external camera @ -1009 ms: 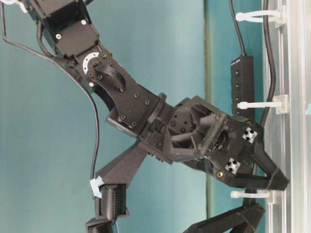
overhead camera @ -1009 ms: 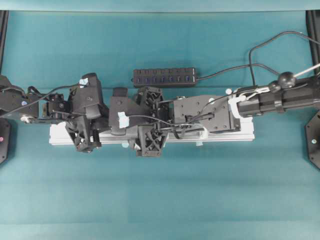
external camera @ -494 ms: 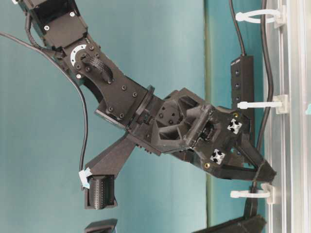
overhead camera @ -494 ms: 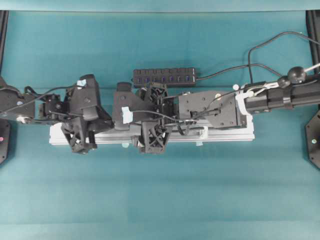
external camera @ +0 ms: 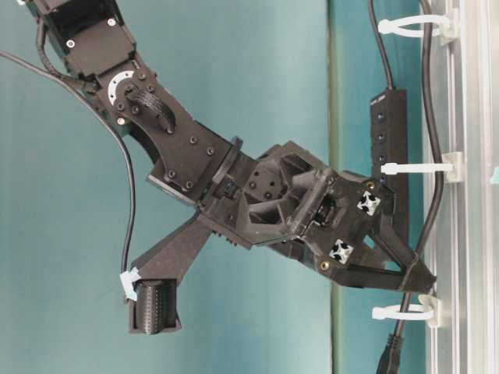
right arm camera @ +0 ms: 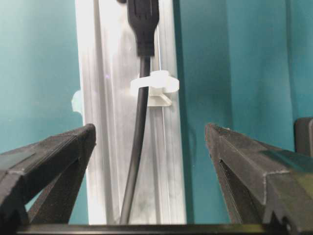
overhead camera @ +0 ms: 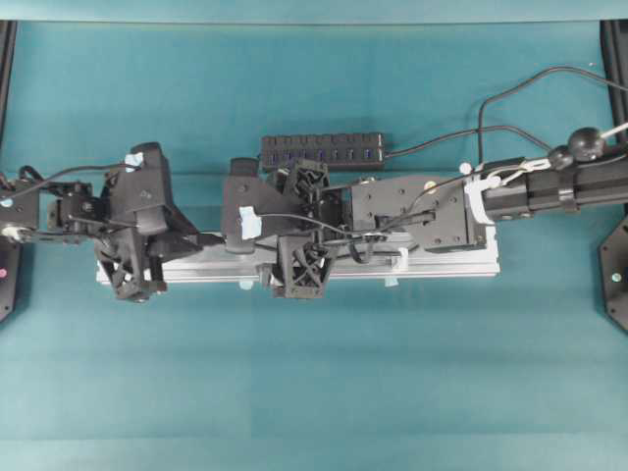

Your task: Pass the USB cable through three rings with both arms.

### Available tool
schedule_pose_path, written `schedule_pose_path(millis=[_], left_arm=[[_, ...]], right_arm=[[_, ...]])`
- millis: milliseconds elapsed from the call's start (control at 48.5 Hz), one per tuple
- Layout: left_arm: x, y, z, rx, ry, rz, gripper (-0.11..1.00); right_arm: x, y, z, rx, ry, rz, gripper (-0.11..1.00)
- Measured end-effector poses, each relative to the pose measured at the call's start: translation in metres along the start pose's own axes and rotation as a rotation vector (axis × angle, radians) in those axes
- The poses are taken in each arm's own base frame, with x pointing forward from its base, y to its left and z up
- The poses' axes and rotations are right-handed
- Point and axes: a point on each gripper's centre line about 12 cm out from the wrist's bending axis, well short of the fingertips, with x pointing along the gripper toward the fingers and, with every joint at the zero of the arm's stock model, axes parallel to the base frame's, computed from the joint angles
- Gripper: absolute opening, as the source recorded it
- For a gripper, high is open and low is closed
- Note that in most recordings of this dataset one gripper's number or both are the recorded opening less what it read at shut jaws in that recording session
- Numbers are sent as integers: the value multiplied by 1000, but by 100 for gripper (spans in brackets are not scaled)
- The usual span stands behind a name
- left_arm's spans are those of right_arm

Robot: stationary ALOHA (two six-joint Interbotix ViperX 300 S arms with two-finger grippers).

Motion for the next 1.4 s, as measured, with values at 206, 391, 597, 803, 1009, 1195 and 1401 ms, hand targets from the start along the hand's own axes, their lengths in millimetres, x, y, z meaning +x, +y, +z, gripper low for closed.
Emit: schedule_pose_path(millis=[206, 391, 597, 803, 1009, 1195, 1401], left_arm=[[-3, 0, 0, 0, -6, -1, 22], [-5, 0, 2, 0, -18, -2, 22], [-8, 0, 4, 0, -29, -2, 22], [-14, -1, 7, 1, -44, -3, 22], [-21, -1, 9, 1, -49, -3, 22], [-21, -1, 9, 1, -46, -3, 22], [-23, -1, 10, 3, -57, -4, 22]], right_arm=[[0, 0, 0, 0, 2, 0, 83], [-2, -2, -3, 1, 5, -2, 83], [-10, -2, 0, 2, -9, -3, 82], [-25, -3, 7, 4, -43, -5, 82], [-38, -4, 0, 2, -43, -5, 82], [-48, -4, -14, 1, -35, -3, 82], [-79, -5, -15, 4, -108, -1, 82]])
